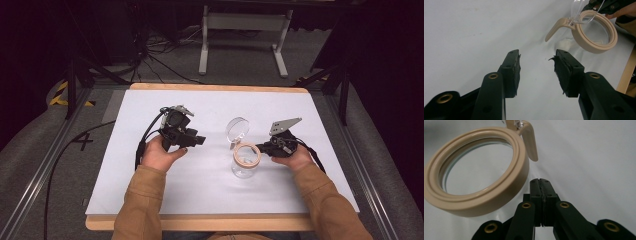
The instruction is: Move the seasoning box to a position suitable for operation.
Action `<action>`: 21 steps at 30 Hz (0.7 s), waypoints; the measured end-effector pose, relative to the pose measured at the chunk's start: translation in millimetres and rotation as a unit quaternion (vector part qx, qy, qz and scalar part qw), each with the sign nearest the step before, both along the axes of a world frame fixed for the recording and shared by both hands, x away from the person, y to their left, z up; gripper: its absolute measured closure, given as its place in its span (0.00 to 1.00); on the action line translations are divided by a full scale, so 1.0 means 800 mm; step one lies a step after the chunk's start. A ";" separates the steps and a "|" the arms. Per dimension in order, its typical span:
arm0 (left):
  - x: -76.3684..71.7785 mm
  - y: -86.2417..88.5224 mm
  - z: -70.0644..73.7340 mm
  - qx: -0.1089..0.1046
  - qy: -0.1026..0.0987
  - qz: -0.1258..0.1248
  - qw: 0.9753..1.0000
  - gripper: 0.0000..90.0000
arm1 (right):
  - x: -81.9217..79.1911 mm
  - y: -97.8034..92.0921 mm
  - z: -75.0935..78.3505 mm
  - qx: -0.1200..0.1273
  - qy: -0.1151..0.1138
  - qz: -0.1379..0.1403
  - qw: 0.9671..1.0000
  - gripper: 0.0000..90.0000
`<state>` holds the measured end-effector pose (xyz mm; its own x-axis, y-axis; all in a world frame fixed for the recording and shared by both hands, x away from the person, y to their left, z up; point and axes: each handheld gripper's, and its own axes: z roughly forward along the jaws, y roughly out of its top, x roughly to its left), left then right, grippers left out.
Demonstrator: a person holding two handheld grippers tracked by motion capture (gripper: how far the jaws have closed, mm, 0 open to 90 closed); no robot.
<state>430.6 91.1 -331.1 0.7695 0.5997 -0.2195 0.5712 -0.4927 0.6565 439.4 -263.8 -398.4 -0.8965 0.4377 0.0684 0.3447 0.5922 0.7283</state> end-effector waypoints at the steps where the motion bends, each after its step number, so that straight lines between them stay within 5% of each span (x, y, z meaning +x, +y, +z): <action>1: 0.001 -0.002 -0.001 -0.003 0.001 -0.002 1.000 0.61 | -0.001 0.000 0.000 0.001 0.001 0.001 1.000 0.99; 21: 0.020 -0.037 0.003 -0.013 0.010 -0.043 0.999 0.67 | -0.032 -0.009 -0.003 -0.016 0.010 -0.007 1.000 0.99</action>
